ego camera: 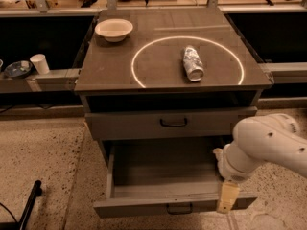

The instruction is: Close middle drawer

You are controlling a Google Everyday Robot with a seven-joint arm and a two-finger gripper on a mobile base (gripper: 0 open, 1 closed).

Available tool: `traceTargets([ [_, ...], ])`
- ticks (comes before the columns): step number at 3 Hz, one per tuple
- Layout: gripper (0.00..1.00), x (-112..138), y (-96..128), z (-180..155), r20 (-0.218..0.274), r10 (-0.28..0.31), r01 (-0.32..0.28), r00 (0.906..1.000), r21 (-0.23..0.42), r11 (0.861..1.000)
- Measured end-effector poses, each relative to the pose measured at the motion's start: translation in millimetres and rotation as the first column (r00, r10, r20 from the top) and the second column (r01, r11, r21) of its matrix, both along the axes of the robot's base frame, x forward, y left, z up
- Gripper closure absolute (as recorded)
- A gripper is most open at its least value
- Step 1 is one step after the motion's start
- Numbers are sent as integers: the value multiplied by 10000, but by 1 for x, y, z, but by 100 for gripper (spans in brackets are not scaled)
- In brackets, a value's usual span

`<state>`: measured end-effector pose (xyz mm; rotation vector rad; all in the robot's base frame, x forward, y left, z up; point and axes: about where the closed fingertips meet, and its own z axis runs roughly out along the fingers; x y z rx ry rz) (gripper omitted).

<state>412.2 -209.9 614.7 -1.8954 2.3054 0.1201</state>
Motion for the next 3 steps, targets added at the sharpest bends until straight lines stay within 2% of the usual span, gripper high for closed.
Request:
traceTargets([
  [1, 0, 9, 1, -45, 114, 480, -476, 9988, -360, 9982],
  [2, 0, 12, 0, -53, 181, 598, -590, 9980, -448, 9973],
  [3, 13, 12, 1, -70, -339, 1053, -1056, 9939, -45, 9944],
])
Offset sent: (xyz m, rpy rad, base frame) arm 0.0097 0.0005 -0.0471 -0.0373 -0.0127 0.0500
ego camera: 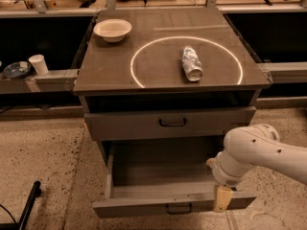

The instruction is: Close middle drawer

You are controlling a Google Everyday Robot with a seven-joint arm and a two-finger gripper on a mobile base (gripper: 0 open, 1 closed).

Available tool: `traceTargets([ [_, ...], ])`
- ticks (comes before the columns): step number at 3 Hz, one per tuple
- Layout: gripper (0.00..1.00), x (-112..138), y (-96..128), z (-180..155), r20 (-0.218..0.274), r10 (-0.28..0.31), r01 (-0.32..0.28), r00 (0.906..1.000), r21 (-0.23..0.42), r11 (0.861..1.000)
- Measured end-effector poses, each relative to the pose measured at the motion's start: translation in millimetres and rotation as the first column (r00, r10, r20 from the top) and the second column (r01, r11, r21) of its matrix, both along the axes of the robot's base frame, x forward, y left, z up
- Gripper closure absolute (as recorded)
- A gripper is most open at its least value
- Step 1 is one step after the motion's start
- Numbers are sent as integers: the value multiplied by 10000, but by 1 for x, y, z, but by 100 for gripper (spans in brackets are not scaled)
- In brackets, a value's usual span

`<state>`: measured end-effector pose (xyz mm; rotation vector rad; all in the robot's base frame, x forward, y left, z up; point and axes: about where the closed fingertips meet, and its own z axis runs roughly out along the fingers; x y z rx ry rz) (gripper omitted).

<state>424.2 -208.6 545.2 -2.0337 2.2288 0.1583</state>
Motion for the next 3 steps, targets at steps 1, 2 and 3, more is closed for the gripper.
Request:
traceTargets([
  [1, 29, -3, 3, -31, -365, 887, -879, 9954, 232, 9959],
  [2, 52, -12, 7, -66, -399, 2066, -2053, 9776, 343, 9781],
  [3, 83, -19, 0, -87, -140, 2740, -2739, 9616, 46, 9617],
])
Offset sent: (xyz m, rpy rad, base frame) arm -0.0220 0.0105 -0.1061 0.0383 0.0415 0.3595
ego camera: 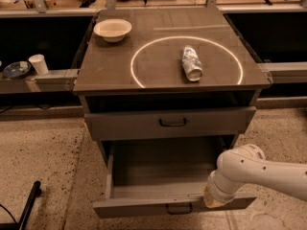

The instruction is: Close middle drawer

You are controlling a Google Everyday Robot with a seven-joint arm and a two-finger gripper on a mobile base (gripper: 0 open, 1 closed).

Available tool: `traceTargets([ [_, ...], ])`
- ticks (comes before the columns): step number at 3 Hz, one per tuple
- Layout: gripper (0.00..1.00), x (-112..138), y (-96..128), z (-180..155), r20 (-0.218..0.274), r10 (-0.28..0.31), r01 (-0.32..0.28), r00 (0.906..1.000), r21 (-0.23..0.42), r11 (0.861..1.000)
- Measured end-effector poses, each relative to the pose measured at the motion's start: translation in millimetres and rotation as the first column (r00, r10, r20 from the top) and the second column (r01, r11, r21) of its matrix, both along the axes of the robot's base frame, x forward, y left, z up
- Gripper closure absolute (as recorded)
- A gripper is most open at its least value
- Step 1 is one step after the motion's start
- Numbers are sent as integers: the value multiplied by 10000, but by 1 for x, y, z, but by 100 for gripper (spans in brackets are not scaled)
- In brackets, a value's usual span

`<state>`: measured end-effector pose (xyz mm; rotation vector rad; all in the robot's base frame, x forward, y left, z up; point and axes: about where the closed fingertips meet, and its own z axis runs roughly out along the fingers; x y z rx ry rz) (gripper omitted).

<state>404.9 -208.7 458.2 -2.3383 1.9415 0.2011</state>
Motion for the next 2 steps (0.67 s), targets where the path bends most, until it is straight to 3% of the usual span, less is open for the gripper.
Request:
traceTargets([
  [1, 100, -2, -4, 3, 344, 250, -247, 9991, -85, 9997],
  [2, 100, -2, -4, 3, 352, 255, -253, 9991, -87, 9996],
])
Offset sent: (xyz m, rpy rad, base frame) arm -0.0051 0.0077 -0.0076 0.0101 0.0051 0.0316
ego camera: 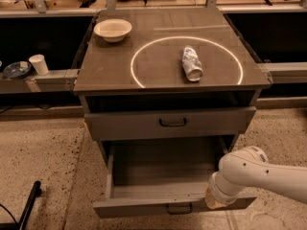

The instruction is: Close middle drawer

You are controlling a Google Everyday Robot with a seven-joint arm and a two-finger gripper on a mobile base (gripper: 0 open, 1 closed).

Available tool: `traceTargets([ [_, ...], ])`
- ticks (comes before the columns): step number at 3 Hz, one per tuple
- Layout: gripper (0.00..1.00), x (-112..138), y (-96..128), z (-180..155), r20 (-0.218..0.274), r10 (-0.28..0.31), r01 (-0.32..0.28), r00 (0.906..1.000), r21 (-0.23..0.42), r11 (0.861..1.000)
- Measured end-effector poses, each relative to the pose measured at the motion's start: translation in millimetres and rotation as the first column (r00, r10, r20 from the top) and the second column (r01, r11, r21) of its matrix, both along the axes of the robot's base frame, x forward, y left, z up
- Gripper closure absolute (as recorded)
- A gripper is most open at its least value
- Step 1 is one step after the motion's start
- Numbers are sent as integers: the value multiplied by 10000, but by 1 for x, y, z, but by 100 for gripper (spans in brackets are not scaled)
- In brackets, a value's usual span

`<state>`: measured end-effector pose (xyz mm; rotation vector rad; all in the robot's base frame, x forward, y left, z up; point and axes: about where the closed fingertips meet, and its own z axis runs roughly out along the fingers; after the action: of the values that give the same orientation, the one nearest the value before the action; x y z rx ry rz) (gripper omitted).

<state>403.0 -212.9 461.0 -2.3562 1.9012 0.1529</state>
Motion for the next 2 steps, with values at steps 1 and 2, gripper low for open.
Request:
traceTargets([
  [1, 100, -1, 1, -9, -499, -171, 157, 9986, -277, 9995],
  [2, 100, -3, -2, -12, -908, -500, 461, 9946, -453, 9979],
])
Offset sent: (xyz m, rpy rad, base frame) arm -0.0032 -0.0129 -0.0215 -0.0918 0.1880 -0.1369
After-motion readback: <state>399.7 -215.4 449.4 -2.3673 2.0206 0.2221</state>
